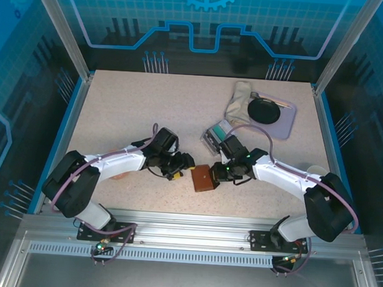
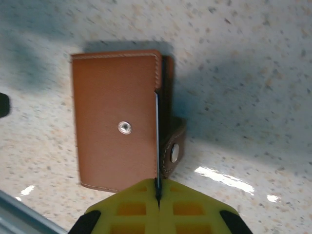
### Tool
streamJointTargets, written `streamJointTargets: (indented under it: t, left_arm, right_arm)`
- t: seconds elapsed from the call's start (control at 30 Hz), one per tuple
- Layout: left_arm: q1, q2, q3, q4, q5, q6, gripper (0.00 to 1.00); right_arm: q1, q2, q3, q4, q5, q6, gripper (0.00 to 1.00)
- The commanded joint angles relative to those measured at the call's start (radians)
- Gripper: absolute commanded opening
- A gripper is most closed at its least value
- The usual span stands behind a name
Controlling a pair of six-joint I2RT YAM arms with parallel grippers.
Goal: Put the credit cards into the card holder
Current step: Open the card holder at the center of the table.
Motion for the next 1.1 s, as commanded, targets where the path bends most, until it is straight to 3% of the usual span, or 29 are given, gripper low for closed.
streamJointTargets:
  t: [0.0,0.27,0.57,0.8,1.07]
  left_arm:
    - [-0.009,0.028,-0.005,0.047,-0.006,-0.032,0.61]
    - [-0.026,0.089,0.021,0.058,0.02,-0.025,0.57]
    - [-0.043,0.182,0.084,0.077,0.048,-0.003,0.49]
    - [-0.071,0.232,0.151,0.102,0.061,0.012,0.53]
    - [-0.098,0.296,0.233,0.121,0.085,0.021,0.58]
  right_arm:
    - [0.002,-0.014,-0.016,-0.007,0.063,0.019,0.0]
    - [-0.02,-0.011,-0.036,0.016,0.053,0.027,0.01]
    - [-0.032,0.002,-0.048,0.124,-0.083,0.055,0.02]
    - [-0.053,-0.015,-0.051,0.137,-0.12,0.084,0.02]
    - [-0.175,-0.082,-0.098,0.151,-0.264,0.089,0.02]
